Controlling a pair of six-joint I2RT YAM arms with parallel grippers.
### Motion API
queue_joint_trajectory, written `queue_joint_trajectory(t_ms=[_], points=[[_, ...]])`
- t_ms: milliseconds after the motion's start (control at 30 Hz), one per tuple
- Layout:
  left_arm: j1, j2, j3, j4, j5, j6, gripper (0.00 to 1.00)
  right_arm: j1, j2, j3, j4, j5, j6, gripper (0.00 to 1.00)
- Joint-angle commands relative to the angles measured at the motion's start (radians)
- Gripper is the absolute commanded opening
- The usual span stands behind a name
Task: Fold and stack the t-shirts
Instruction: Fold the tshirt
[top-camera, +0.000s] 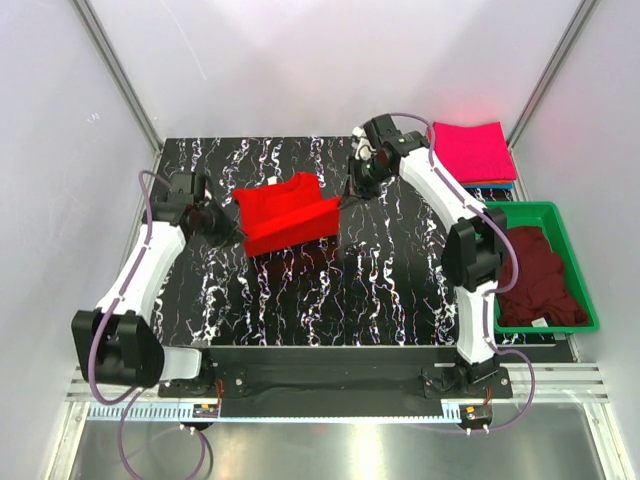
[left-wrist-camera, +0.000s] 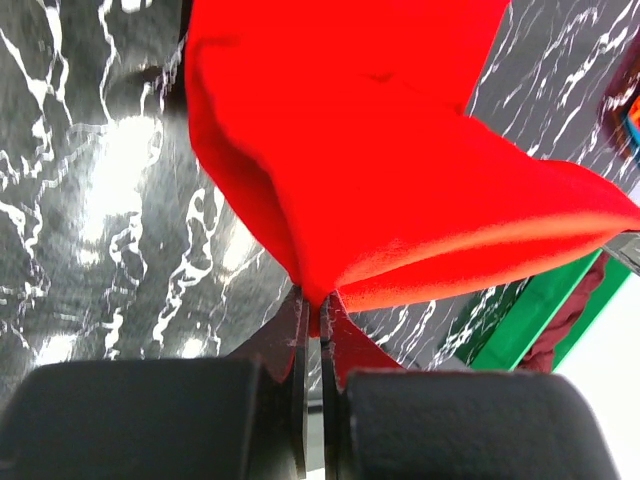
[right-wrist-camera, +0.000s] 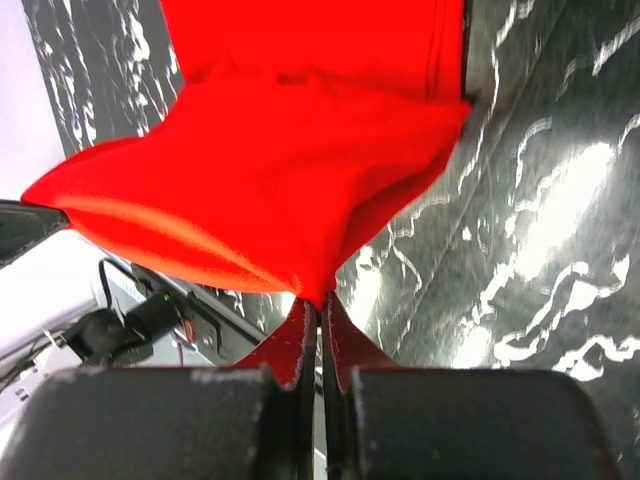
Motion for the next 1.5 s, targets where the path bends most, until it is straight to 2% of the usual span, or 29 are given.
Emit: queue_joint_trajectory(t_ms=[0, 200, 333, 533, 700, 1167, 1200, 1267, 1367, 1433, 1467], points=[[0.031, 0.045, 0.090, -0.003, -0.061, 0.040, 0.00, -0.028, 0.063, 0.126, -0.024, 0.007, -0.005, 0.00], [0.083, 0.159, 0.192, 0.011, -0.050, 0.063, 0.00, -0.028, 0.184, 0.315, 0.051, -0.014, 0.047, 0.00], [0.134, 0.225, 0.225, 0.106, 0.028, 0.066, 0.00, -0.030, 0.264, 0.446, 0.133, -0.053, 0.100, 0.00], [0.155, 0.363, 0.306, 0.190, 0.094, 0.093, 0.00, -0.033, 0.310, 0.425, 0.362, -0.062, 0.171, 0.00], [0.184, 0.508, 0.399, 0.227, 0.154, 0.111, 0.00, -0.037, 0.385, 0.442, 0.473, -0.054, 0.208, 0.00], [0.215, 0.792, 0.665, 0.310, 0.221, 0.103, 0.00, -0.067, 0.571, 0.534, 0.750, -0.079, 0.326, 0.00], [0.215, 0.805, 0.673, 0.310, 0.220, 0.102, 0.04, -0.073, 0.580, 0.540, 0.766, -0.076, 0.331, 0.01], [0.219, 0.835, 0.702, 0.308, 0.203, 0.105, 0.15, -0.082, 0.607, 0.560, 0.780, -0.073, 0.351, 0.14], [0.235, 0.877, 0.725, 0.365, 0.218, 0.119, 0.18, -0.094, 0.624, 0.559, 0.829, -0.094, 0.363, 0.19], [0.246, 0.894, 0.757, 0.408, 0.234, 0.129, 0.37, -0.105, 0.624, 0.554, 0.830, -0.108, 0.348, 0.26], [0.259, 0.901, 0.777, 0.407, 0.240, 0.132, 0.59, -0.108, 0.611, 0.544, 0.824, -0.112, 0.345, 0.30]])
